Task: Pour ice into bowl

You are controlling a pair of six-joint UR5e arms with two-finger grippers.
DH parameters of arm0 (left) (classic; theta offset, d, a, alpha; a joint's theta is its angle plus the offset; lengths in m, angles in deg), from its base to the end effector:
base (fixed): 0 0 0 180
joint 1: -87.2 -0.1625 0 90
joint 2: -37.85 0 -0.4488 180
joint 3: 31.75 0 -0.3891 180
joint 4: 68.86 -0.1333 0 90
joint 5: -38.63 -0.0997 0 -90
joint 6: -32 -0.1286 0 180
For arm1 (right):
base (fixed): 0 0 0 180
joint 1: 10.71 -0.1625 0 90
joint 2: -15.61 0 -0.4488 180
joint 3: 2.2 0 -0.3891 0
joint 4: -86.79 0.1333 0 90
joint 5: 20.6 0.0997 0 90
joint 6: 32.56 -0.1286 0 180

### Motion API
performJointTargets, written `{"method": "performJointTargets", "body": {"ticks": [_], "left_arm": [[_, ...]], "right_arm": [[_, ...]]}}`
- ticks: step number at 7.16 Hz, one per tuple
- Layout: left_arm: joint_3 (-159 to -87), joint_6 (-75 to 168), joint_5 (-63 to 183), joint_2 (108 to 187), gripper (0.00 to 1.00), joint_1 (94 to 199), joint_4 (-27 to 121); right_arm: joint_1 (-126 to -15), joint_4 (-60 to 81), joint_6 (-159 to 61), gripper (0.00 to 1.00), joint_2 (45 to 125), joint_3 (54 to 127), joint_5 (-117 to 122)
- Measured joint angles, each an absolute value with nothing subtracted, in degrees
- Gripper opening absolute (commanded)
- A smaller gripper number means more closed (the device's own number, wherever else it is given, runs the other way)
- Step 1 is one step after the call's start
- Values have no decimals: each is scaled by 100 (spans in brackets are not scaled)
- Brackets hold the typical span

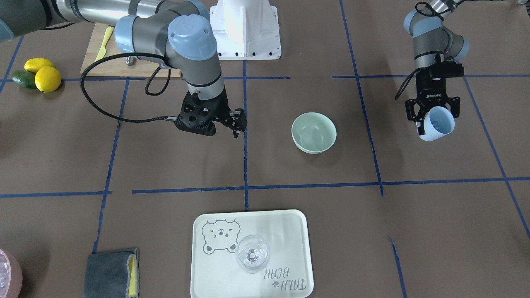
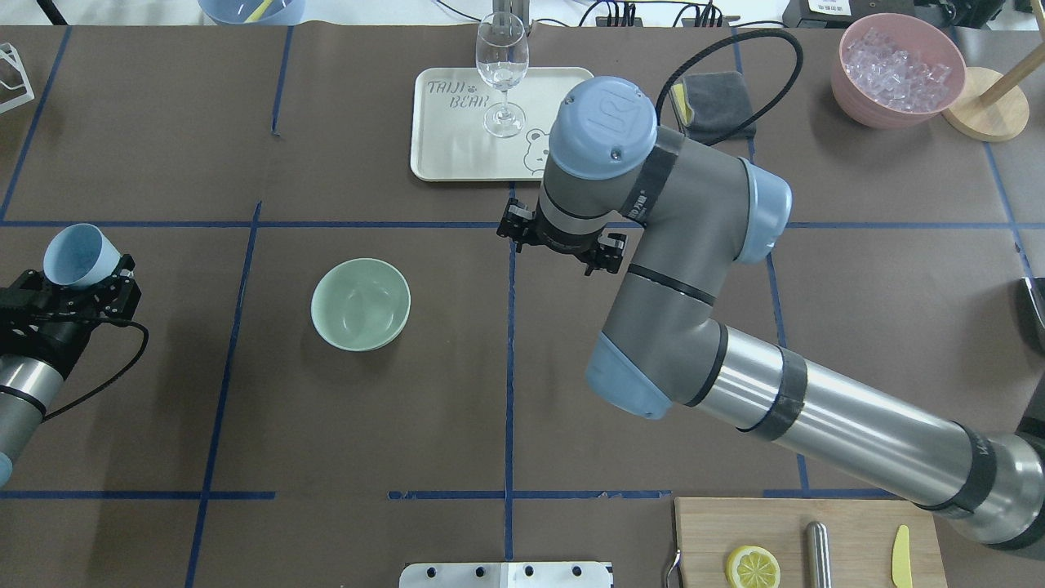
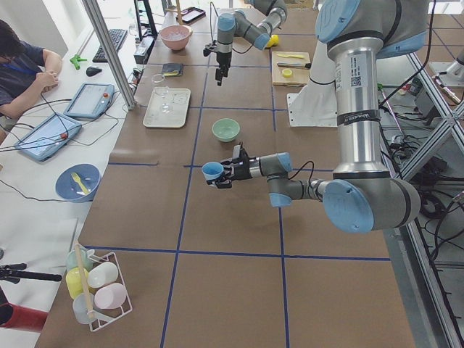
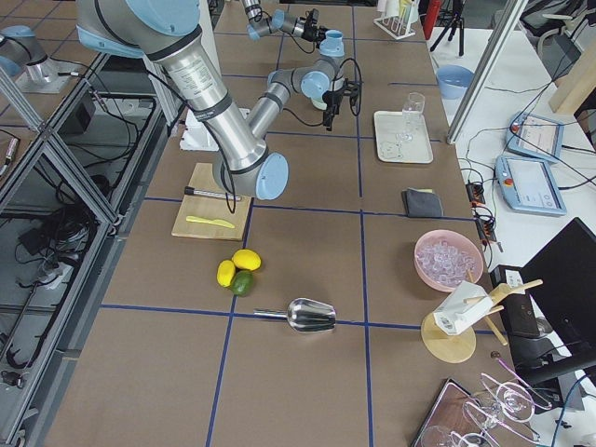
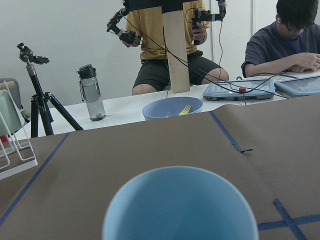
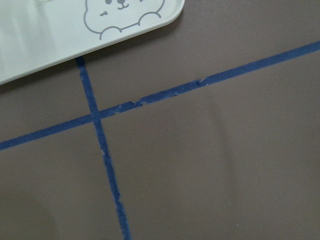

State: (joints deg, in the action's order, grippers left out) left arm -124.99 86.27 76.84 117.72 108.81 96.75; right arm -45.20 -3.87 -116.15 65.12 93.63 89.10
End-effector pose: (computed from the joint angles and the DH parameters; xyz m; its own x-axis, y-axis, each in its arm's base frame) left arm 0.3020 -0.3717 0.5869 0.8044 0.0699 -0.5899 0.5405 0.3260 0.7756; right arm -0.5395 -0.4798 0.2357 0.6098 0.2914 0.7370 -0.2680 0.9510 -0.1543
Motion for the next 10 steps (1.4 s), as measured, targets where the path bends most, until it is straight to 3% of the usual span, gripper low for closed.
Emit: {"method": "performJointTargets", "body": {"ticks": [2,6,10], "left_arm": [[-12593,8023,7698,11975,0,10871,9655],[-12673,6441,7714,12647,0,10856,9595],[-13288,5957,7532,12935,0,10832,7818]], "right_arm": [[-4525,-119,-11544,100,6925,9609,8914],[-4476,-15,-11533,100,6988,9641,8907],[-4417,82,-11527,100,6984,9617,8876]]}}
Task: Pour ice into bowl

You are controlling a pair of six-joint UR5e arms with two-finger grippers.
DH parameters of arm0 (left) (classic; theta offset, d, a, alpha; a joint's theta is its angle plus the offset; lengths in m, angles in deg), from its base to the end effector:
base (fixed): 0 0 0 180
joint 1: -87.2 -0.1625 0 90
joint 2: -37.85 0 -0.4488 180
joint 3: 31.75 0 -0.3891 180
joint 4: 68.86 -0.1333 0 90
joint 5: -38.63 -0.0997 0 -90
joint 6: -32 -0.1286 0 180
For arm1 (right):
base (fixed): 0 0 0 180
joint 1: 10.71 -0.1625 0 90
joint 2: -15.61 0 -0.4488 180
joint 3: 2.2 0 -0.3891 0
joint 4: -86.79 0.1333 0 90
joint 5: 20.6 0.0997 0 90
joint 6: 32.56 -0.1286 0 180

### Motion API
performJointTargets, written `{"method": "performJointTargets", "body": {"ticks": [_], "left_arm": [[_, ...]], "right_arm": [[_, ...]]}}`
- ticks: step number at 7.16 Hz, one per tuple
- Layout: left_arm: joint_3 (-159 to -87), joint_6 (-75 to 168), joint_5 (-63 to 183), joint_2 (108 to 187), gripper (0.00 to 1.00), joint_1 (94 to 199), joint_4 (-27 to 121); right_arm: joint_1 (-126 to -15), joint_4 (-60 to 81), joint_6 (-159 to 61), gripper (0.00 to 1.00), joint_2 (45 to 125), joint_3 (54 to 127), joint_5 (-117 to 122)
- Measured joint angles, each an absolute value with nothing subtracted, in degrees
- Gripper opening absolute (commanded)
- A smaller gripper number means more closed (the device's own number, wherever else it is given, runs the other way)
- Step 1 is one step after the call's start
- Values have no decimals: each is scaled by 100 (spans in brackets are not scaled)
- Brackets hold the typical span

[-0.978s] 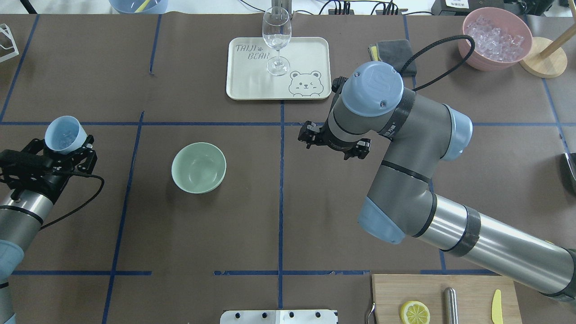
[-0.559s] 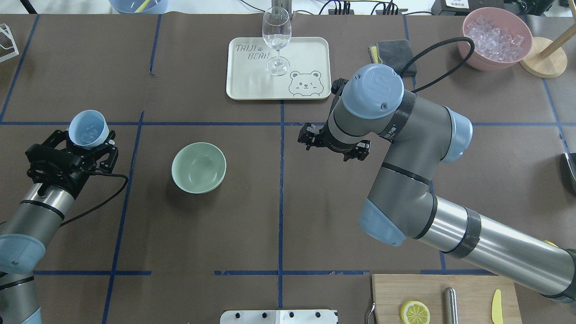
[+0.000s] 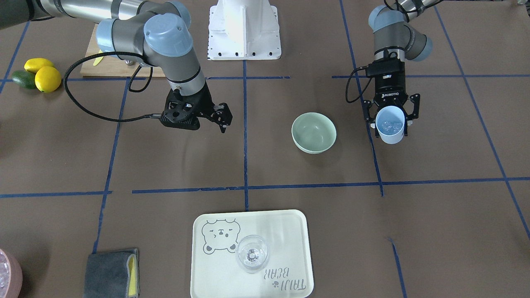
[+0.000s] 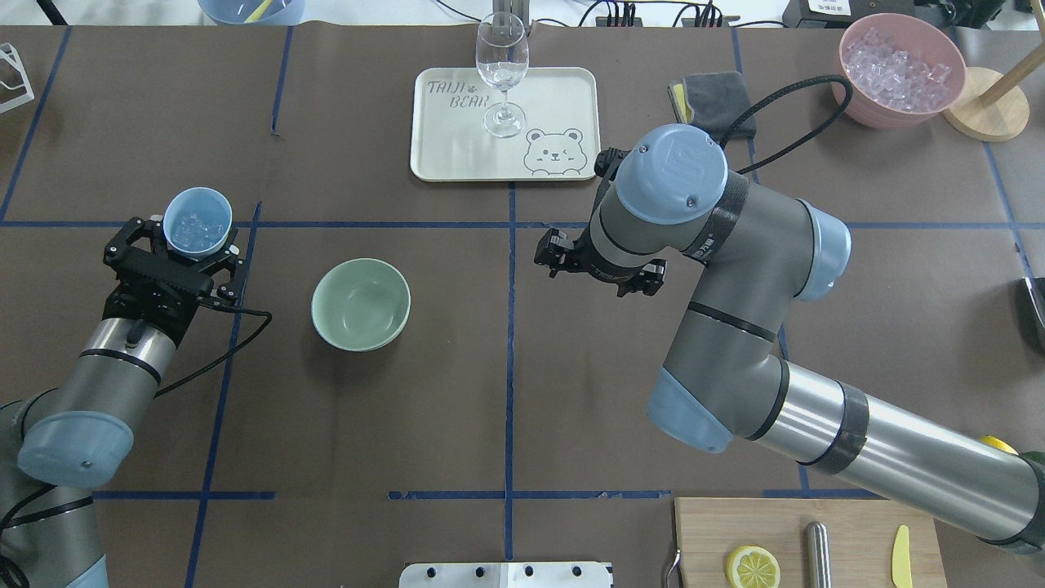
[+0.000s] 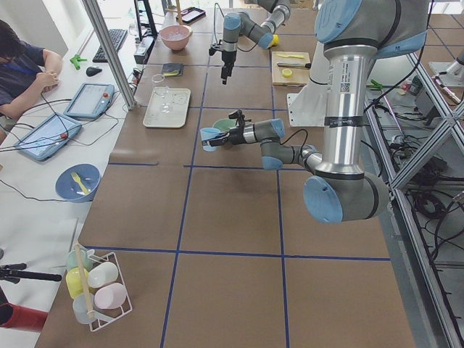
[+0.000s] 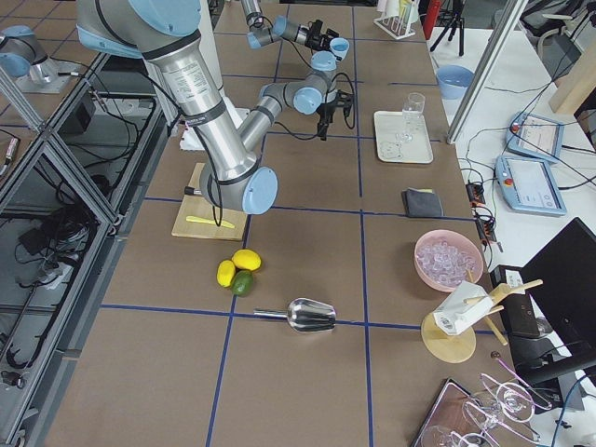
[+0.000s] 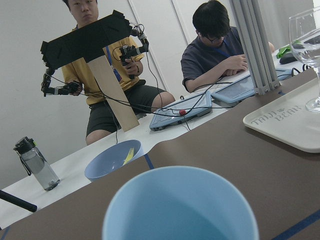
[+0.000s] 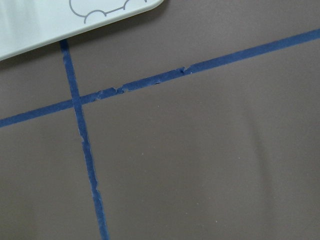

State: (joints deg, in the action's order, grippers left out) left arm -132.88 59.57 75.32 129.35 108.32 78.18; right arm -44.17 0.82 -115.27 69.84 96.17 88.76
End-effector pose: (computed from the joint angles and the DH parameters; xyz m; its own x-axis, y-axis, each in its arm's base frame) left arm 0.3795 -0.4000 0.4593 0.9626 0.1960 -0.1870 0.1370 0.2435 0.9602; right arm -0.5327 -0.4607 0.2623 0.5918 0.2476 0.7672 -0.2410 0.9625 -0.1247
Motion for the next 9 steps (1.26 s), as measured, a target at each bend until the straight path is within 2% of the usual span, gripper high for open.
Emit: {"method": "performJointTargets", "body": {"ticks": [4,7,9], "left_arm": [[-13674,5951,7282,13323,0,10579,5945],[-13758,5945,6958,13472,0,10235,5069],[-13765,5936,6778,13871,0,10127,3928]], "right_arm": [[-4374,172,-11533,100,6984,9581,8847],[-4364,180,-11534,100,6977,9580,8847],[-4360,180,-11541,100,6966,9587,8847]]}}
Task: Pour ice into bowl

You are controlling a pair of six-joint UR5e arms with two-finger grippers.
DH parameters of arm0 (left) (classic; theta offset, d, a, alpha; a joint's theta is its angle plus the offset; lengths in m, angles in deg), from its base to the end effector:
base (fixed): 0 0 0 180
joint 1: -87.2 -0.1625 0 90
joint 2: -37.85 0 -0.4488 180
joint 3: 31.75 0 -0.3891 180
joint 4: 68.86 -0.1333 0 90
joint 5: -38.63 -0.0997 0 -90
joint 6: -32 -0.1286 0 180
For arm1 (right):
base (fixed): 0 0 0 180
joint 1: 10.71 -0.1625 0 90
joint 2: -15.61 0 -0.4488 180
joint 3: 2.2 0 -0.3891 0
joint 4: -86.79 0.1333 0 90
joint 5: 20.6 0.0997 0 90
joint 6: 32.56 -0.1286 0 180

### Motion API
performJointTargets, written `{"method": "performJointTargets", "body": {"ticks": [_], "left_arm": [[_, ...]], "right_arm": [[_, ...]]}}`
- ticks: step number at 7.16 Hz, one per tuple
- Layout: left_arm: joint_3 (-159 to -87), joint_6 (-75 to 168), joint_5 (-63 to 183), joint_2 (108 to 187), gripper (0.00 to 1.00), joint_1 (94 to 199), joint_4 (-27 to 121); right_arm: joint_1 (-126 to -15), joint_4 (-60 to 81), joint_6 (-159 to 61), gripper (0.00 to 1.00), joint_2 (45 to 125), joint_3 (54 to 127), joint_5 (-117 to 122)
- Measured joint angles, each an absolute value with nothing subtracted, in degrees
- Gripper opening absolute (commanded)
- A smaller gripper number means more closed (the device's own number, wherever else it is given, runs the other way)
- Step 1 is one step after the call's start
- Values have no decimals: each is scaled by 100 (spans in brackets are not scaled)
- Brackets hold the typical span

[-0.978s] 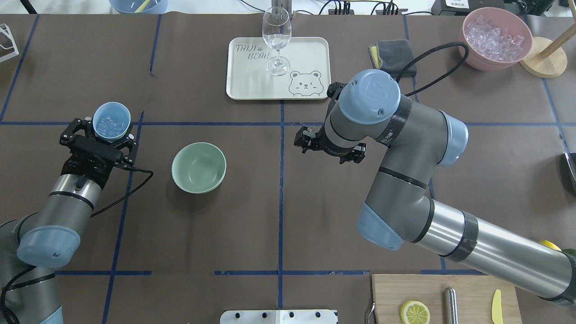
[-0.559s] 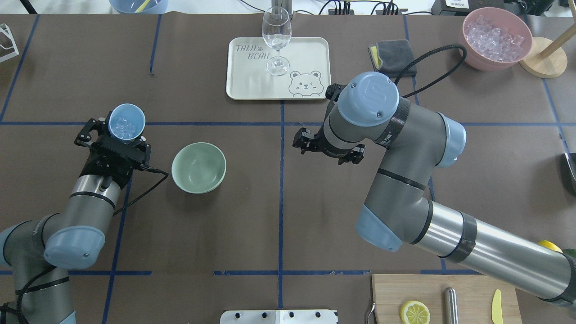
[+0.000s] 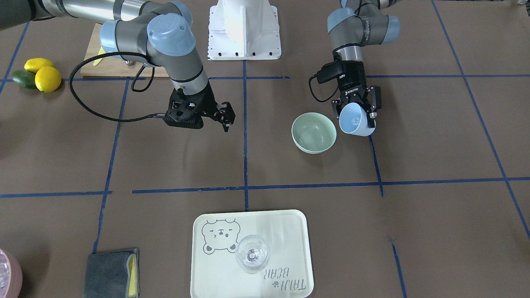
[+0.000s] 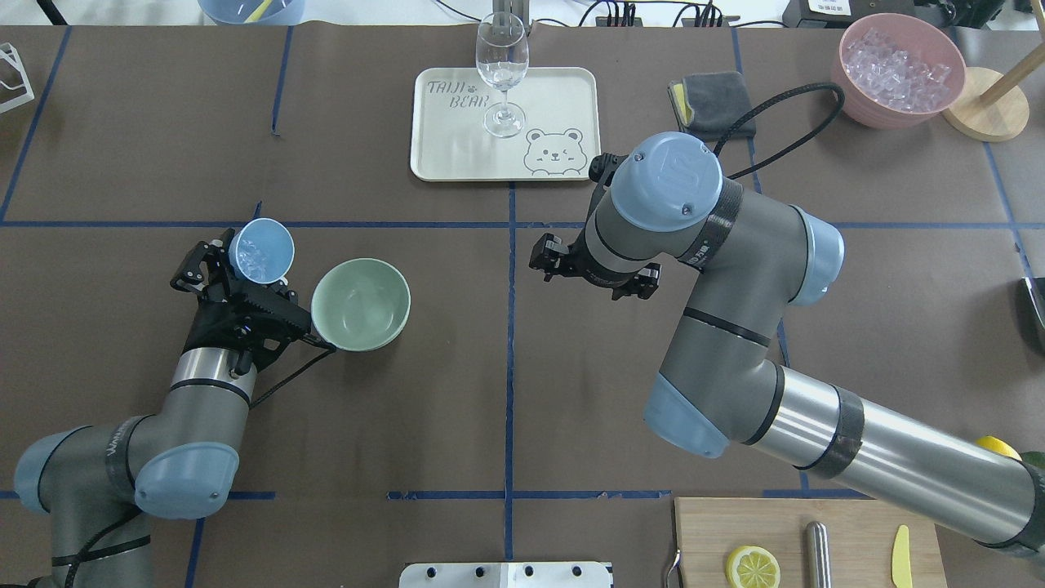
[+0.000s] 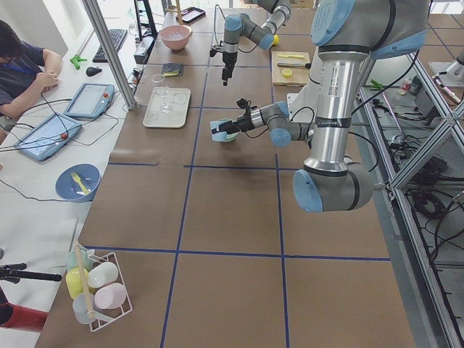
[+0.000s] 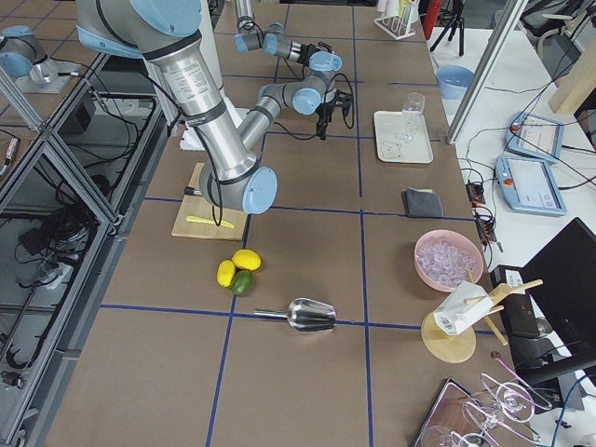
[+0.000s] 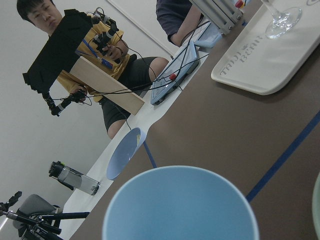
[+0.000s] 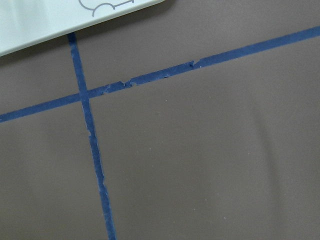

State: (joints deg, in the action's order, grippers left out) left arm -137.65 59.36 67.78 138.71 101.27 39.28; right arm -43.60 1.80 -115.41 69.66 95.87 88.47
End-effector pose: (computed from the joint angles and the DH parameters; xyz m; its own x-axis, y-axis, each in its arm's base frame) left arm 0.4707 -0.3712 0.4021 0.9520 0.2074 0.2250 -0.2810 0.3012 0.9112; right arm -0.5386 -0.4570 0.2598 0.5844 0.2378 0.7758 -0.2352 0.9647 -0.1186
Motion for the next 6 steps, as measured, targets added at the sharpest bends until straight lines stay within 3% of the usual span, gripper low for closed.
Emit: {"method": "performJointTargets", "body": {"ticks": [6], "left_arm": [[-14210,5779,6660,14605,0,9849,610]], "right_arm": [[-4342,189,-11562,100,6961,9588,8850]]}}
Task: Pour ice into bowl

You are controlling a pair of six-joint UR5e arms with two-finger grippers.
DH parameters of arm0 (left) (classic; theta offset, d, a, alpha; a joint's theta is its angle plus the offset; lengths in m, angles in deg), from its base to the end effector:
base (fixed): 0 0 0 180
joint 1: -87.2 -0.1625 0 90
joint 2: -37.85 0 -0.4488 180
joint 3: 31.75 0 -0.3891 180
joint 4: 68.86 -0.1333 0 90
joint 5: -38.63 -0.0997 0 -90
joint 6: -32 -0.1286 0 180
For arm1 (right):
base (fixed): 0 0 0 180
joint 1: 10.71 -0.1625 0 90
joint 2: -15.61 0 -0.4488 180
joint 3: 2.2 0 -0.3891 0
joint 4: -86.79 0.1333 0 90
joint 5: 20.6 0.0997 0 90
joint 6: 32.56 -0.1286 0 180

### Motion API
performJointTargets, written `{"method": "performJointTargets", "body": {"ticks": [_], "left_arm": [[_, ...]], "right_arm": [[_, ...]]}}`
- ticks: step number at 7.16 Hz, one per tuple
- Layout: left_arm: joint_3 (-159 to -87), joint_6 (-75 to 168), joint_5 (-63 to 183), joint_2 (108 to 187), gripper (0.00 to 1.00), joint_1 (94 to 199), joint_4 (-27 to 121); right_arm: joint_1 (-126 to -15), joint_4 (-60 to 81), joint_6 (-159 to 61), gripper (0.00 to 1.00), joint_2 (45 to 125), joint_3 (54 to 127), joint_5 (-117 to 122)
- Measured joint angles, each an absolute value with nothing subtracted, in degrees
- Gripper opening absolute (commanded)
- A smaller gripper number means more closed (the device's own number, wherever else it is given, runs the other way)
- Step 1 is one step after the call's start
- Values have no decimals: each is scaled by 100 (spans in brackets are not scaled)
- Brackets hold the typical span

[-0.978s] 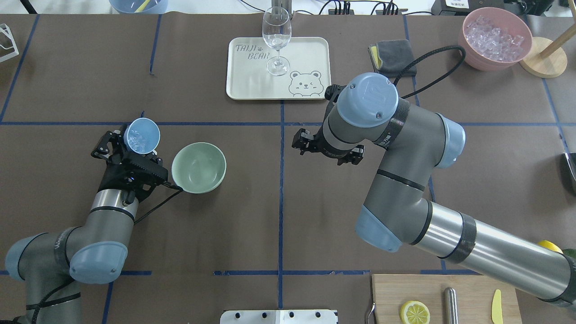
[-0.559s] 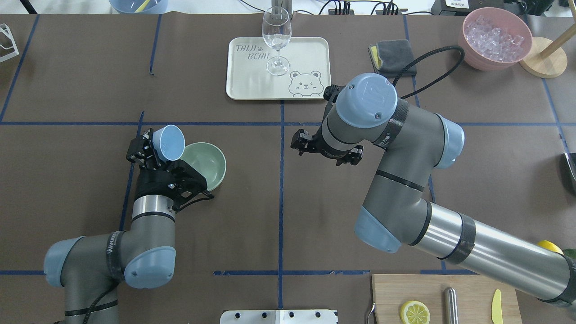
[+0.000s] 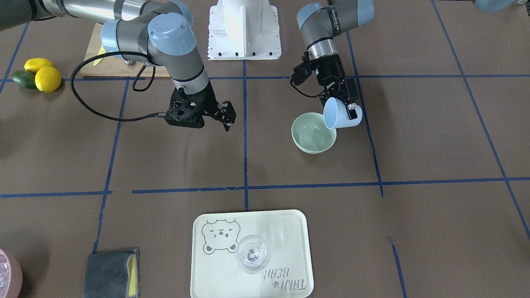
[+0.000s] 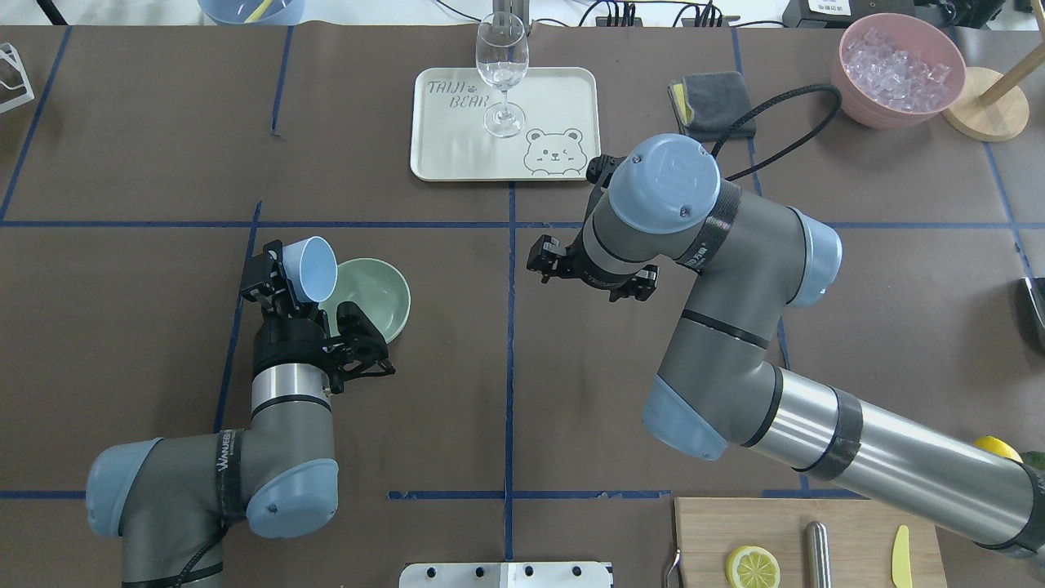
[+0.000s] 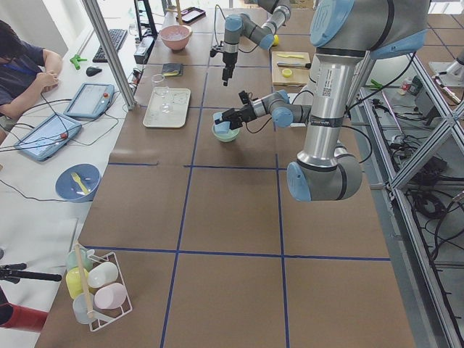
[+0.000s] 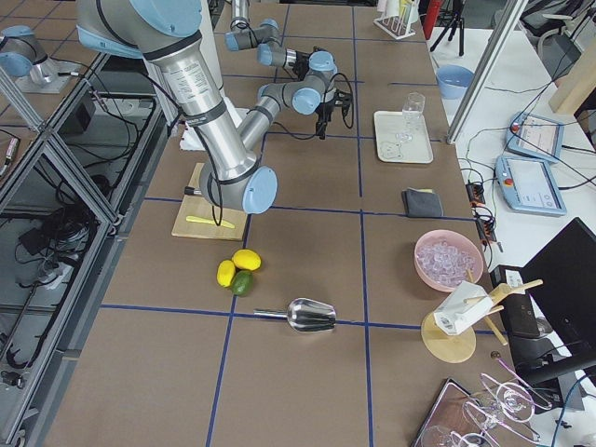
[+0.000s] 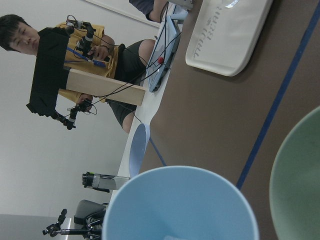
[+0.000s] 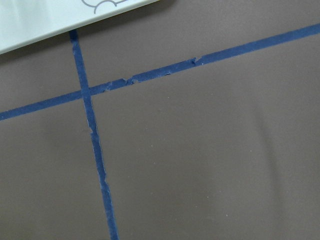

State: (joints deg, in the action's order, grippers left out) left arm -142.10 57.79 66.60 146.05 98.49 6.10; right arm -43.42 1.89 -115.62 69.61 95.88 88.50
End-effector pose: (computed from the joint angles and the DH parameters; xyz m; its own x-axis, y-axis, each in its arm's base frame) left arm 0.5008 -0.3517 0.3619 0.7850 0.2739 0.5557 -0.6194 0.3317 0.7115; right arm -0.5401 -0.4553 0.2589 0.5825 0.2384 0.7771 -0.2336 0.9648 -0.1209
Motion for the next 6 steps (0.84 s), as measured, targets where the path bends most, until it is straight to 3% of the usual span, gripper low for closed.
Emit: {"method": "performJointTargets", "body": {"ticks": [6], "left_arm": [[-14229,5028,6662,14865,0,9827,-1048]], "right_arm": [[-4299,189,-11615,100,6926,9588,8847]]}}
